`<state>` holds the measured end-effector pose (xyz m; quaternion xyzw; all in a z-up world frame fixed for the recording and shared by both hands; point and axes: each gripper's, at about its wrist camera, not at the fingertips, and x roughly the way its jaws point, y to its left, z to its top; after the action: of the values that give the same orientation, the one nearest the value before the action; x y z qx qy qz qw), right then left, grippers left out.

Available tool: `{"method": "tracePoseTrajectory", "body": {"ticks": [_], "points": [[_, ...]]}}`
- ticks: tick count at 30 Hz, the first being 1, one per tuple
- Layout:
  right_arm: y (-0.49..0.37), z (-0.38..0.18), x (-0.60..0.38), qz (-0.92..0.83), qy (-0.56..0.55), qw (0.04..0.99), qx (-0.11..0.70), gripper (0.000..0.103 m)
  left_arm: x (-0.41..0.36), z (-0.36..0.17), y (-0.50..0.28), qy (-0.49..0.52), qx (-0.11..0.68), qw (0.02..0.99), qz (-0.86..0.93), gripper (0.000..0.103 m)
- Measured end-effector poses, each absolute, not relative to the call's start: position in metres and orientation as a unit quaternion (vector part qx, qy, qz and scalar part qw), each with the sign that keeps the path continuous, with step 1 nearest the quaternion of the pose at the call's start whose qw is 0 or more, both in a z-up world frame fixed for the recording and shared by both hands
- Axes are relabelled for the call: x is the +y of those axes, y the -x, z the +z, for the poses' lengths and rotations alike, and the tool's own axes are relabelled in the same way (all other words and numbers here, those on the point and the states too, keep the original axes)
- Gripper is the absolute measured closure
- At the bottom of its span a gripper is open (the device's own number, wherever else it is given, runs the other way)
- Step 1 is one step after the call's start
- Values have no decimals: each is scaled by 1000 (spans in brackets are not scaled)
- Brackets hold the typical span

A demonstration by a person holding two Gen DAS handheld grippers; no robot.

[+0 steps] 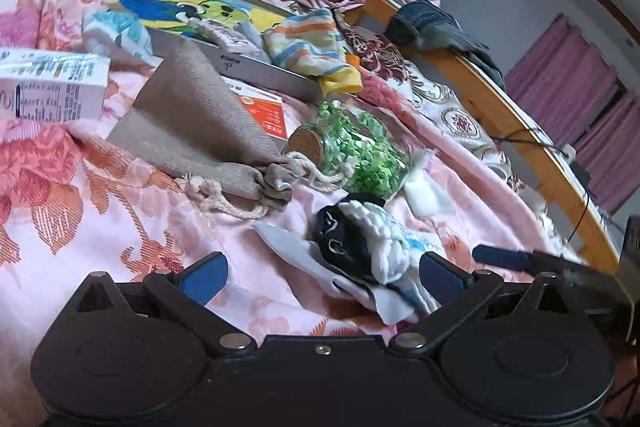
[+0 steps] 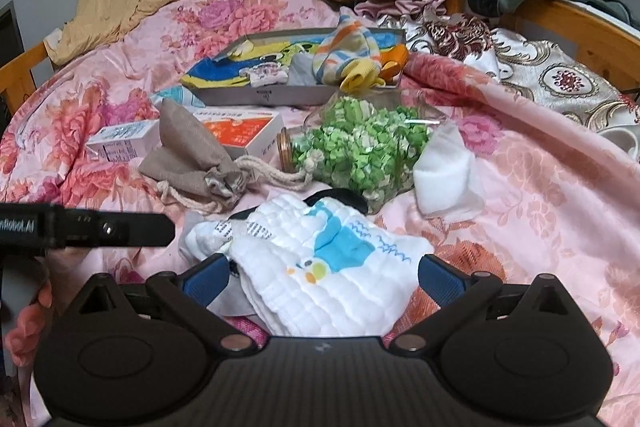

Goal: Organize soft objects
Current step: 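Lower right tool onto white baby towel while left tool approaches dark cloth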

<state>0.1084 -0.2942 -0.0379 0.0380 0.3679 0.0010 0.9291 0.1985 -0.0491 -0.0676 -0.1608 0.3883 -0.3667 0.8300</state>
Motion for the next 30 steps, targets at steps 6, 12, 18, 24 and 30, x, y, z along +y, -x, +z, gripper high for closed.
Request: {"method": "tracePoseTrajectory", "body": {"ticks": [6, 12, 18, 24, 30], "points": [[-113, -43, -293, 4, -41, 922, 384, 1, -47, -76, -209, 199, 405, 814, -366, 14], [-116, -45, -295, 7, -55, 918, 392, 1, -49, -77, -212, 213, 405, 793, -403, 24], [-119, -47, -299, -2, -70, 913, 401, 1, -49, -88, -216, 228, 419, 789, -387, 33], [-123, -53, -308, -7, -118, 903, 412, 1, -41, -95, -223, 258, 430, 784, -367, 47], [-124, -56, -313, 9, -167, 900, 403, 2, -35, -103, -225, 277, 438, 780, -349, 59]]}}
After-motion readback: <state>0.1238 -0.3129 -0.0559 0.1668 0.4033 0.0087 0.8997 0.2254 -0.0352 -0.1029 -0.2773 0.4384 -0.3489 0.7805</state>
